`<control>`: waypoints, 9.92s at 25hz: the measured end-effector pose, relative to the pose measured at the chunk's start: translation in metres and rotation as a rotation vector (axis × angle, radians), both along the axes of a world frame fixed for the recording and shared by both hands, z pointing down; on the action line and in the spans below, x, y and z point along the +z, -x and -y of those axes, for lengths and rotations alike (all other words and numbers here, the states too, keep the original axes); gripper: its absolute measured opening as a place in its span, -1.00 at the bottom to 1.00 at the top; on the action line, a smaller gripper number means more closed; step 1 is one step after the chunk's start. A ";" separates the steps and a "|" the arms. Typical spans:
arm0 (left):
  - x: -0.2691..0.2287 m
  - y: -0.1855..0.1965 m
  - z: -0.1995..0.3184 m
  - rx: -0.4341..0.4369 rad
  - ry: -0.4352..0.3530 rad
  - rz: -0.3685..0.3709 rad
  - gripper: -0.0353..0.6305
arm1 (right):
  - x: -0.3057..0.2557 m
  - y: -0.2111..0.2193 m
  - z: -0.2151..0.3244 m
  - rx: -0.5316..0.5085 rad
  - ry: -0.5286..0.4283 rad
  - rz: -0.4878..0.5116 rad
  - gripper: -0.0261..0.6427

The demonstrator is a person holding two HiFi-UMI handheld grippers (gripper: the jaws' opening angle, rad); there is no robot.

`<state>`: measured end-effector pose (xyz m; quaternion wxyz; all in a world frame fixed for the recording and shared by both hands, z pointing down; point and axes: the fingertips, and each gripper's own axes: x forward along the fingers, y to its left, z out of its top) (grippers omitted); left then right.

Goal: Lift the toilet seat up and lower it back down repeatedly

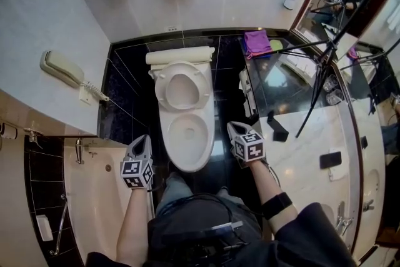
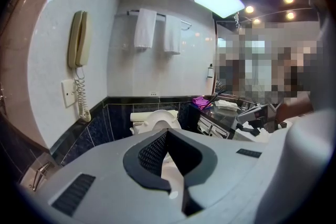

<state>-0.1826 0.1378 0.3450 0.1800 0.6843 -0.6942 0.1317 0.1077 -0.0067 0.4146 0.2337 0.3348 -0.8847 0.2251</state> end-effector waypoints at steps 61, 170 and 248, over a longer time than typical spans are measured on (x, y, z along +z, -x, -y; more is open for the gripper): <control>0.187 0.050 0.175 0.106 0.140 -0.011 -0.89 | 0.147 0.233 0.278 -0.459 -0.431 -0.496 -0.65; 0.238 -0.032 0.004 0.077 0.240 0.011 -0.89 | 0.178 0.090 -0.036 -0.478 -0.395 -0.461 -0.83; 0.261 -0.015 0.047 0.105 0.115 0.084 -0.89 | 0.436 0.020 -0.124 0.461 0.707 0.025 -0.26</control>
